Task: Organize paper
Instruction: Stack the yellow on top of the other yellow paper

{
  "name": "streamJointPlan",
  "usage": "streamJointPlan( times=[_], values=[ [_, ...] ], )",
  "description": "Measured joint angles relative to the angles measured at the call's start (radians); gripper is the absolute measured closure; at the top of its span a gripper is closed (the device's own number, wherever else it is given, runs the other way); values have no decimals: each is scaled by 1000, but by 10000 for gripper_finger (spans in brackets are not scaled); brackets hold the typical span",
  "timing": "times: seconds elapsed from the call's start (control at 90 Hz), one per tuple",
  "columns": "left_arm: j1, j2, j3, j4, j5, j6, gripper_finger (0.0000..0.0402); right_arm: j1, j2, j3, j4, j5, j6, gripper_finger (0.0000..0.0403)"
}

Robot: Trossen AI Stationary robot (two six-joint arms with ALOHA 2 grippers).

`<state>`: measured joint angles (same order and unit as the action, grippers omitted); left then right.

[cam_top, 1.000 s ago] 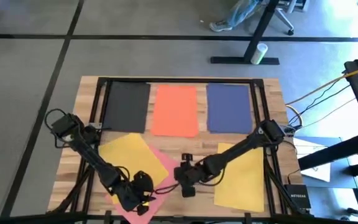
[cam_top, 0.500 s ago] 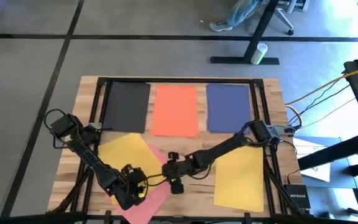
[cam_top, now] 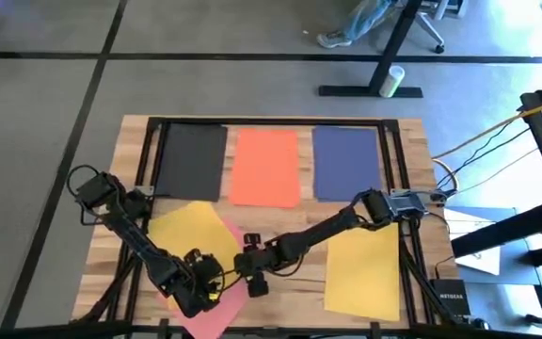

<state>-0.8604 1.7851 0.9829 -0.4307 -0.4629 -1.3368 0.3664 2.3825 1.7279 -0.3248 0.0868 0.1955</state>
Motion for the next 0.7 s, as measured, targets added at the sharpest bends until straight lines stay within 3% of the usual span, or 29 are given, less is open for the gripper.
streamJointPlan(
  times=[0.144,0.189,0.444,0.7],
  values=[
    [-9,0,1,0,0,-22,247,1,-6,-3,-12,-1,-21,371],
    [-12,0,6,0,0,-22,247,1,-6,-3,-12,1,-33,389],
    [-19,0,49,-32,0,-4,247,12,-33,-9,-46,45,-23,400],
    [-49,0,241,-369,-76,-10,247,74,-189,-13,-297,215,103,403]
  ],
)
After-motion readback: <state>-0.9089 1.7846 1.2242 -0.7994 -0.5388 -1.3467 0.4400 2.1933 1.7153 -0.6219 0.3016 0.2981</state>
